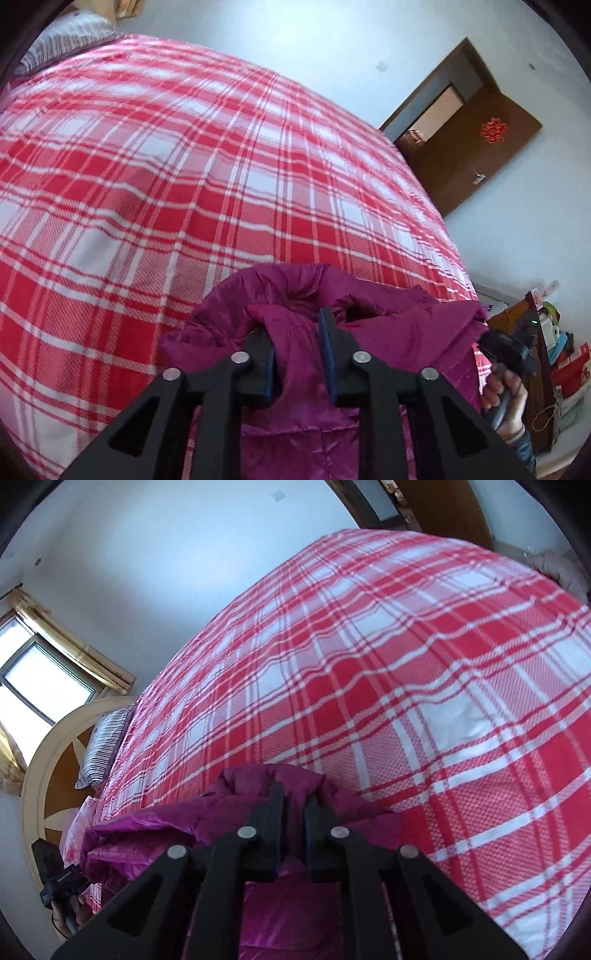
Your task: Fold large clothes
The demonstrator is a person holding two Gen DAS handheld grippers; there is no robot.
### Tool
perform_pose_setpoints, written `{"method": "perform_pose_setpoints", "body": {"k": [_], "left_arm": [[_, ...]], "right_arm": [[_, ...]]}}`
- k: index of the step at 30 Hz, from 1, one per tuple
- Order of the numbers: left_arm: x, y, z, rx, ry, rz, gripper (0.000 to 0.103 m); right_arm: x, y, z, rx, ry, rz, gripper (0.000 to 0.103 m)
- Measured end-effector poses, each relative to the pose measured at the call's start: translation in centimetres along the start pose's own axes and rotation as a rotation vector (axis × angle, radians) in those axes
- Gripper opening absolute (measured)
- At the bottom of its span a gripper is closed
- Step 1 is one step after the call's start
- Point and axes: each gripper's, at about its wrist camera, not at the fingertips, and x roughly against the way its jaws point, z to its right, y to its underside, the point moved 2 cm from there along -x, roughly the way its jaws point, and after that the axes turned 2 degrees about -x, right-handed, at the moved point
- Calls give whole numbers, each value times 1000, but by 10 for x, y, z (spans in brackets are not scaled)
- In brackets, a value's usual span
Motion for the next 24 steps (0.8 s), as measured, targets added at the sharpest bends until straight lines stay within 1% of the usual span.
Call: {"method": "perform_pose_setpoints", "body": {"k": [1, 2, 3, 4, 5, 6, 7, 8, 9, 10, 11, 12, 13, 15, 16, 18, 19, 20, 21, 22, 23, 24], "left_arm": [[5, 0, -2, -7, -1, 15, 31], [6, -4, -5, -8, -8, 26, 44], [13, -5, -13, 7, -47, 51, 61], [20, -7, -19, 26, -80, 91, 68], [30, -8, -26, 49, -95, 142, 78], [44, -8, -36, 91, -93, 199, 83], [52, -8, -41, 123, -92, 225, 83], [60, -6, -42, 148, -89, 249, 83], [65, -5, -39, 150, -88, 264, 83], [66, -4, -32, 128, -103, 263, 83], [65, -4, -22, 96, -118, 261, 83], [63, -3, -4, 36, -123, 265, 83], [59, -2, 9, -3, -129, 262, 83], [38, 3, 45, -113, -166, 229, 83], [28, 6, 60, -154, -171, 214, 83], [3, 15, 88, -244, -180, 191, 84], [-9, 18, 97, -292, -204, 186, 84], [-25, 24, 106, -360, -258, 172, 84], [-45, 29, 110, -424, -344, 141, 84], [-58, 35, 110, -457, -392, 117, 84], [-69, 40, 108, -478, -415, 87, 84], [-81, 46, 102, -480, -430, 53, 84]], "right_arm": [[-2, 2, 4, 2, 3, -2, 14], [-3, 2, 4, 3, 5, -3, 14], [-3, 4, 5, 7, 7, -6, 16], [-5, 5, 4, 11, 15, -11, 17], [-4, 7, 4, 19, 25, -15, 21], [-8, 6, 3, 22, 27, -19, 29], [-8, 6, 2, 23, 27, -18, 35], [-5, 6, 0, 25, 30, -11, 49], [-1, 5, -3, 31, 38, 6, 66], [3, 4, -6, 41, 60, 27, 73], [12, 3, -13, 64, 108, 65, 76], [25, 4, -25, 116, 188, 119, 76], [32, 4, -36, 155, 236, 150, 76], [44, 7, -61, 229, 273, 204, 76], [45, 10, -74, 265, 270, 213, 76], [38, 18, -102, 364, 233, 198, 76], [31, 23, -111, 398, 219, 188, 76], [20, 28, -117, 429, 214, 166, 75], [5, 34, -121, 453, 218, 134, 75], [-6, 38, -120, 466, 236, 111, 75], [-22, 43, -115, 475, 288, 89, 75], [-32, 47, -108, 469, 313, 75, 75]]}}
